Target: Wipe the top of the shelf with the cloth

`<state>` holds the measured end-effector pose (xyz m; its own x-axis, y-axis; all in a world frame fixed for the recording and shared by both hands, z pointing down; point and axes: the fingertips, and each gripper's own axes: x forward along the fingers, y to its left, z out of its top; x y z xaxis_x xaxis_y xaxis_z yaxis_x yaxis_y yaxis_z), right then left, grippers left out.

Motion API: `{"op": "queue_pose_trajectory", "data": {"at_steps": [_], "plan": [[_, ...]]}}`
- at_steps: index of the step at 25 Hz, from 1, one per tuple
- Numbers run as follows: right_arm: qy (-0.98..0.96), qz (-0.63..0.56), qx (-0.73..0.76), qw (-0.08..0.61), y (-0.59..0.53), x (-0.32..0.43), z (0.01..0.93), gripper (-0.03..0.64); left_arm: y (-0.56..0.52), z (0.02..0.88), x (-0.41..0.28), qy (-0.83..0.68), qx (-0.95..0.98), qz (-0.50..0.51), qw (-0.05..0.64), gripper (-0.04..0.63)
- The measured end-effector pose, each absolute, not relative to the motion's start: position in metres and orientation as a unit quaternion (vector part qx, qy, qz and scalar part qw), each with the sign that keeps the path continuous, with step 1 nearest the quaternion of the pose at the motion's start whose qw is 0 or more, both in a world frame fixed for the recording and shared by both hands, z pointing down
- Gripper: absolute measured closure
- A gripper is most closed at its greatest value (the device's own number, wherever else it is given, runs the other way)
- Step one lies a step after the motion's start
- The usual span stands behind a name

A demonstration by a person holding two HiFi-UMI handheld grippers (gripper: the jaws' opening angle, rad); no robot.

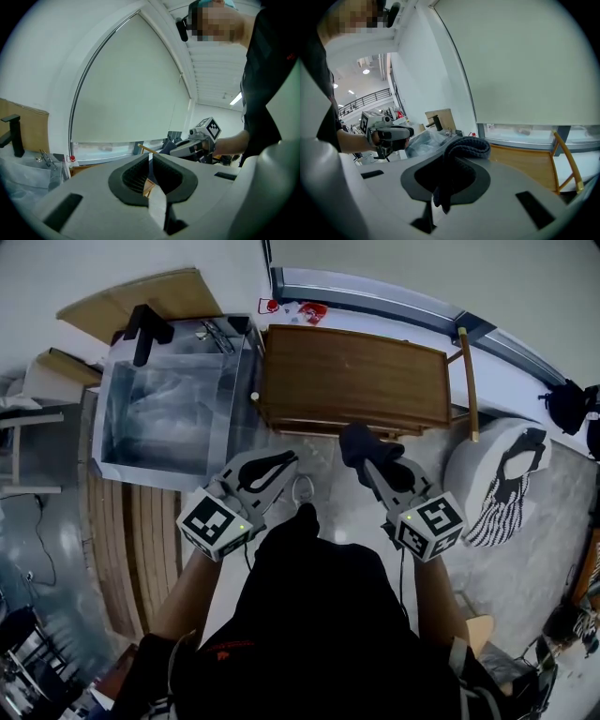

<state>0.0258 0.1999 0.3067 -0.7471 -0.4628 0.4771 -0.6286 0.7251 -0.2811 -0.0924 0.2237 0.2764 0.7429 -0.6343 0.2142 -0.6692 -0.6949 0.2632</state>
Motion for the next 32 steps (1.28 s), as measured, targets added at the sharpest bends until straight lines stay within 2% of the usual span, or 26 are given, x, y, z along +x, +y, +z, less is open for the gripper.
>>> {"op": "queue_pose_trajectory", "data": {"at_steps": [5,11,17,32], "plan": [[-0.908,0.219,0.297,0.201,0.18,0.011,0.311,0.588,0.204,0.281,-0.107,-0.361,0.913,0.053,0.18,0.555],[-0.908,0.219,0.292,0.207,0.166,-0.002,0.316,0.588,0.191,0.29,-0.122,-0.36,0.918,0.051,0.158,0.555],[-0.909,0.214,0.292,0.207,0.152,-0.006,0.313,0.588,0.178,0.285,-0.125,-0.366,0.915,0.049,0.164,0.555],[-0.915,0.22,0.273,0.198,0.072,0.026,0.316,0.588,0.107,0.287,-0.09,-0.382,0.908,0.066,0.16,0.555]]}}
